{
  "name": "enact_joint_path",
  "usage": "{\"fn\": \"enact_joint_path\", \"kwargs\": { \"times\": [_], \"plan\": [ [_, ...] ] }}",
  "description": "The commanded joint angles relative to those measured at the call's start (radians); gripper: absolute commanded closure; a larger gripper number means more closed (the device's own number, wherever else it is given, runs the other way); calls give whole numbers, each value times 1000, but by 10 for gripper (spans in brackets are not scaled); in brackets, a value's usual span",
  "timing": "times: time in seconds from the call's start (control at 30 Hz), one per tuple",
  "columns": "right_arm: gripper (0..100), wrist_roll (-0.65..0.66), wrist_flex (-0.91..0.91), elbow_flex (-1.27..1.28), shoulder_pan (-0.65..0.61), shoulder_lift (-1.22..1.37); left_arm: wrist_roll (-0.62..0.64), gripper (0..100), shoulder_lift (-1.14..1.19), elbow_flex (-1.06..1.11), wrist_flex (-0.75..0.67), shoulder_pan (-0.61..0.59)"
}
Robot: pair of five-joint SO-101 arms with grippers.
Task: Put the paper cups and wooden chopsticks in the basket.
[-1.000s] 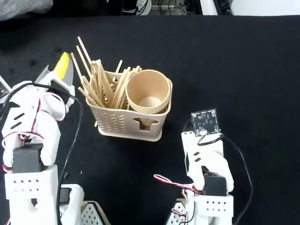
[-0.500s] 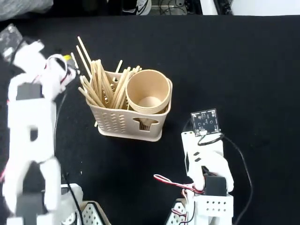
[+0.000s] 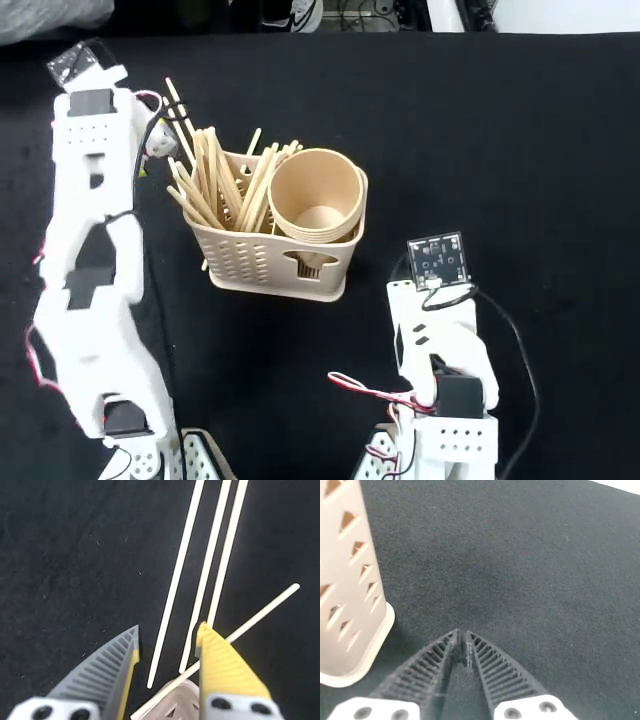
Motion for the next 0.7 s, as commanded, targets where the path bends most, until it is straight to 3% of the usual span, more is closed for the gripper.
{"fn": "enact_joint_path", "kwargs": {
  "times": [0.0,0.33,0.67],
  "plan": [
    [987,2,3,-7,11,-56,-23,807,152,-294,123,2],
    [987,2,3,-7,11,-56,-60,807,474,-768,333,19],
    [987,2,3,-7,12,-56,-63,807,637,-918,336,15]
  ]
}}
